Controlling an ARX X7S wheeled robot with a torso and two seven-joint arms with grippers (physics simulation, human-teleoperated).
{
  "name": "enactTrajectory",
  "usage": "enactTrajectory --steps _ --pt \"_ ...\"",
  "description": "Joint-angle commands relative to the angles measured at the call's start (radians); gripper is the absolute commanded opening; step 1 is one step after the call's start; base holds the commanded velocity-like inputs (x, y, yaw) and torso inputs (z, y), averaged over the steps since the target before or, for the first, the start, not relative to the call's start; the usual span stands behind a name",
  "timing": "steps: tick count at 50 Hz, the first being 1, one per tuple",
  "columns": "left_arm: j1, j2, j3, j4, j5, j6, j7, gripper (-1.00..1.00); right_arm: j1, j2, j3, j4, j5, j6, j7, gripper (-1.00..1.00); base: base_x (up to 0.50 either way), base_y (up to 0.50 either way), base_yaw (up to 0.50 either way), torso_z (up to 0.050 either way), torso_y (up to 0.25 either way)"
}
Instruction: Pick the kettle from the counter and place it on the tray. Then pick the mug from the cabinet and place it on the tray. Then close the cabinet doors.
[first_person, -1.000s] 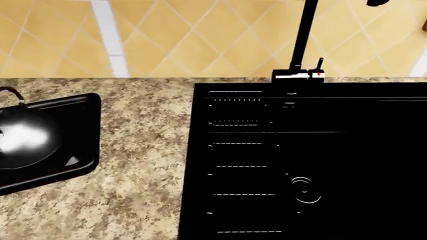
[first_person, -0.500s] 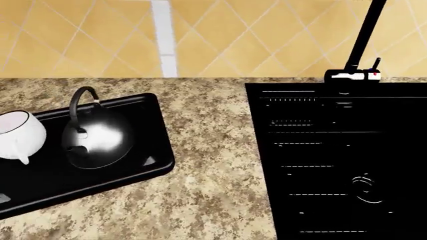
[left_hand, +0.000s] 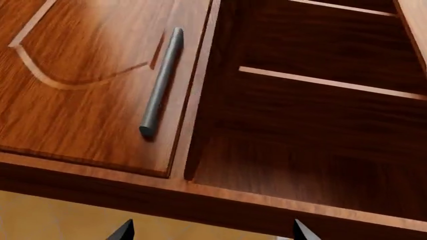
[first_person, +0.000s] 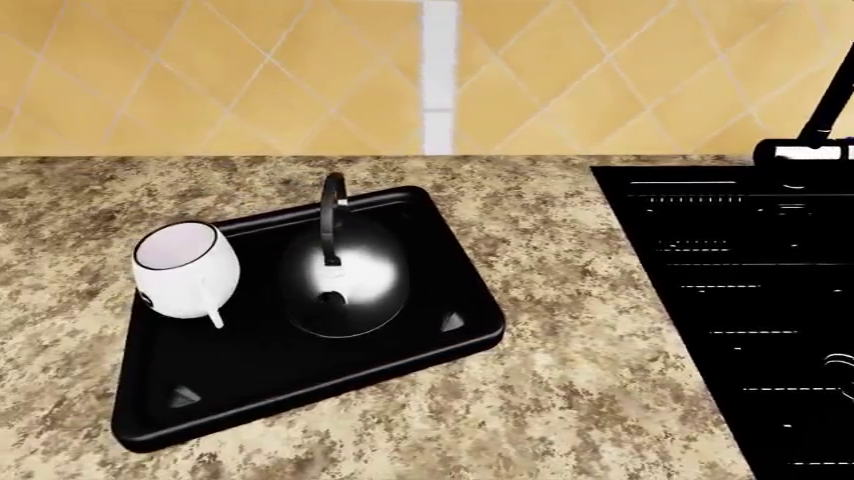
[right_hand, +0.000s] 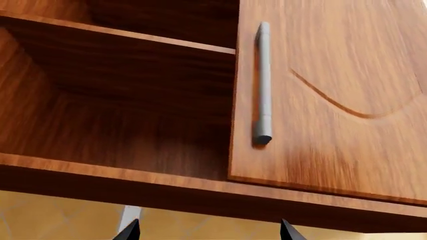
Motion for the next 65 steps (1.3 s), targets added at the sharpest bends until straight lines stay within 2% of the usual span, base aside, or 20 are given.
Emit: enactTrajectory --steps 1,16,26,31,33,36,39,40,43,46,55,59,60,62,65 --pt "-0.004 -0.001 0.004 -0.002 0.0 0.0 -0.002 1.0 -0.014 -0.006 0.011 0.0 -0.004 0.01 0.0 1.0 0.0 0.5 0.0 0.0 0.0" --pt "-0.038 -0.048 0.019 -0.026 0.014 0.011 0.005 1.0 -0.044 -0.004 0.052 0.0 0.007 0.021 0.0 1.0 0.0 0.5 0.0 0.0 0.0" --pt "-0.031 -0.161 -0.073 -0.145 0.1 -0.083 -0.007 1.0 -0.111 -0.015 0.084 0.0 -0.006 0.011 0.0 1.0 0.0 0.06 0.0 0.0 0.0" --pt "-0.03 -0.192 -0.088 -0.179 0.185 -0.119 -0.028 1.0 -0.113 -0.015 0.092 0.0 -0.008 0.009 0.0 1.0 0.0 0.0 0.0 0.0 0.0" --pt "-0.059 -0.216 -0.05 -0.192 0.225 -0.104 -0.02 1.0 -0.115 -0.014 0.088 0.0 -0.016 0.006 0.0 1.0 0.0 0.0 0.0 0.0 0.0" --pt "-0.166 -0.262 0.126 -0.203 0.322 -0.062 0.047 1.0 -0.102 -0.005 0.068 0.0 -0.024 -0.006 0.0 1.0 0.0 0.0 0.0 0.0 0.0" --pt "-0.369 -0.296 0.396 -0.256 0.461 -0.014 0.135 1.0 -0.106 -0.015 0.067 0.0 -0.029 0.0 0.0 1.0 0.0 0.0 0.0 0.0 0.0" --pt "-0.473 -0.288 0.51 -0.291 0.515 -0.013 0.168 1.0 -0.107 -0.015 0.066 0.0 -0.029 0.0 0.0 1.0 0.0 0.0 0.0 0.0 0.0" --pt "-0.724 -0.21 0.748 -0.397 0.665 -0.066 0.246 1.0 -0.113 -0.018 0.07 0.0 -0.027 0.003 0.0 1.0 0.0 0.0 0.0 0.0 0.0" --pt "-0.88 -0.109 0.885 -0.502 0.831 -0.105 0.35 1.0 -0.122 -0.021 0.087 0.0 -0.017 0.01 0.0 1.0 0.0 0.0 0.0 0.0 0.0" --pt "-1.116 0.138 1.179 -0.785 1.221 -0.054 0.631 1.0 -0.182 -0.041 0.208 0.0 0.048 0.054 0.0 1.0 0.0 0.0 0.0 0.0 0.0" --pt "-1.187 0.25 1.234 -0.912 1.31 -0.014 0.694 1.0 -0.195 -0.042 0.248 0.0 0.073 0.055 0.0 1.0 0.0 0.0 0.0 0.0 0.0" --pt "-1.192 0.298 1.208 -0.934 1.369 -0.032 0.73 1.0 -0.197 -0.036 0.257 0.0 0.082 0.051 0.0 1.0 0.0 0.0 0.0 0.0 0.0" --pt "-1.193 0.406 1.122 -0.96 1.531 -0.1 0.83 1.0 -0.201 -0.028 0.278 0.0 0.101 0.05 0.0 1.0 0.0 0.0 0.0 0.0 0.0" --pt "-1.193 0.598 0.984 -0.973 1.888 -0.21 1.054 1.0 -0.203 -0.011 0.303 0.0 0.127 0.039 0.0 1.0 0.0 0.0 0.0 0.0 0.0"
